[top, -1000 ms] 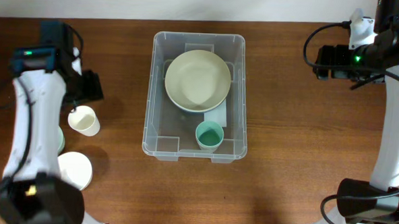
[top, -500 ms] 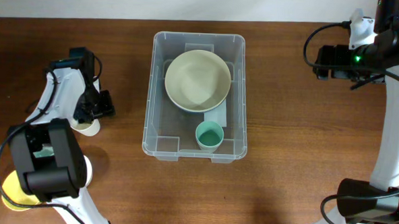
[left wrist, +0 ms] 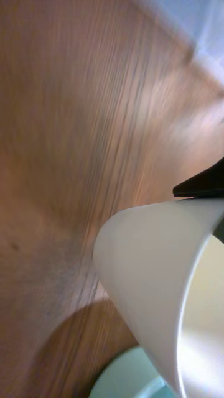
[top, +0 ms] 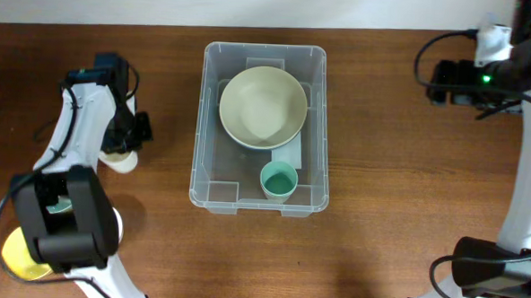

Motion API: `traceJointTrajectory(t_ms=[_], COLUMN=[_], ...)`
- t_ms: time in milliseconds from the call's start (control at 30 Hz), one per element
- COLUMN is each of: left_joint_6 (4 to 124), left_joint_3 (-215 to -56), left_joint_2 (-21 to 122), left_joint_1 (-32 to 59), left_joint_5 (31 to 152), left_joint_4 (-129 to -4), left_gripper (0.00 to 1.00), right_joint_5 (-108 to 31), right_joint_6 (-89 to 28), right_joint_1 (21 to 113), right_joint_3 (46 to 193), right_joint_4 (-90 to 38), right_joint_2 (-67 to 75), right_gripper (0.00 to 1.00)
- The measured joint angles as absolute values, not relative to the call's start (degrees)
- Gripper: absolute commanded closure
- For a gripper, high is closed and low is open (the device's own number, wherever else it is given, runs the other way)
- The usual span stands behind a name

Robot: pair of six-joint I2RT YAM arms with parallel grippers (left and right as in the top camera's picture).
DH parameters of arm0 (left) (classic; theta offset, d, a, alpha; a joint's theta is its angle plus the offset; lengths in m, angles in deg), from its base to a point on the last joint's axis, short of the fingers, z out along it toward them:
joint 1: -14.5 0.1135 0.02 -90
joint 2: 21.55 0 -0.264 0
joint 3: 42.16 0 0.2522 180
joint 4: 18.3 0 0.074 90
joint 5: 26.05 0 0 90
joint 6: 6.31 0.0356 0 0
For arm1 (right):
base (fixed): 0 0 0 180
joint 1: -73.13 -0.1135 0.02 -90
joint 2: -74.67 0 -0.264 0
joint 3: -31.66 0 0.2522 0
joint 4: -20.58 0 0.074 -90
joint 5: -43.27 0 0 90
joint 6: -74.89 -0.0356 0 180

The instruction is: Pack container

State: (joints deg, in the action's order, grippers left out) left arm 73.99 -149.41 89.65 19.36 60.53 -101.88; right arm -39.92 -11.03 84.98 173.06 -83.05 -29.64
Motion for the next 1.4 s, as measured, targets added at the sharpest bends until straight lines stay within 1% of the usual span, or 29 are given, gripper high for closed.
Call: traceJointTrajectory(t_ms=[133,233,367,500,667,800,1200,1267,1300,1333,1367,1400], left_joint_6=[74.02,73.99,73.99,73.99,73.99,74.02,74.02,74.02,74.06,74.06,74.04,74.23], left_joint_3=[-157.33,-163.64,-167.4,-167.62,-167.58,-167.58,-167.56,-167.56,-167.56,-167.56,-167.56,-167.56], left_joint_2=[83.31,78.0,73.74,73.94,76.93,80.86,90.44,91.14,91.31,91.4,91.4,91.4], left_joint_1=[13.37,6.05,-4.64,-14.82,-24.05,-28.99,-31.35,-31.35,-31.35,-31.35,-31.35,-31.37], left_joint_5=[60.57,60.55,60.85,61.6,62.32,62.54,63.17,63.54,63.61,63.65,63.78,63.87], left_joint_4=[-105.88,-107.76,-108.7,-109.51,-111.89,-114.16,-115.37,-115.45,-115.45,-115.48,-115.48,-115.63], left_gripper=[1.0,1.0,0.99,1.0,0.99,0.99,0.99,0.94,0.86,0.68,0.55,0.45], right_joint_5=[-39.96,-39.96,-39.94,-39.94,-39.94,-39.94,-39.94,-39.94,-39.94,-39.94,-39.94,-39.94], right_joint_6=[-11.88,-12.1,-12.12,-12.12,-12.1,-12.12,-12.12,-12.1,-12.14,-12.12,-12.14,-12.14], right_joint_1=[88.37,89.57,89.6,89.6,89.6,89.6,89.6,89.6,89.6,89.6,89.6,89.6], right_joint_3=[173.06,173.06,173.06,173.06,173.06,173.06,173.06,173.06,173.06,173.06,173.06,173.06], right_joint_4=[-83.2,-83.18,-83.18,-83.2,-83.22,-83.25,-83.42,-83.42,-83.42,-83.42,-83.42,-83.42], right_joint_2=[-29.64,-29.64,-29.64,-29.64,-29.64,-29.64,-29.64,-29.64,-29.64,-29.64,-29.64,-29.64], right_gripper=[0.03,0.03,0.03,0.03,0.03,0.03,0.03,0.03,0.03,0.03,0.03,0.03])
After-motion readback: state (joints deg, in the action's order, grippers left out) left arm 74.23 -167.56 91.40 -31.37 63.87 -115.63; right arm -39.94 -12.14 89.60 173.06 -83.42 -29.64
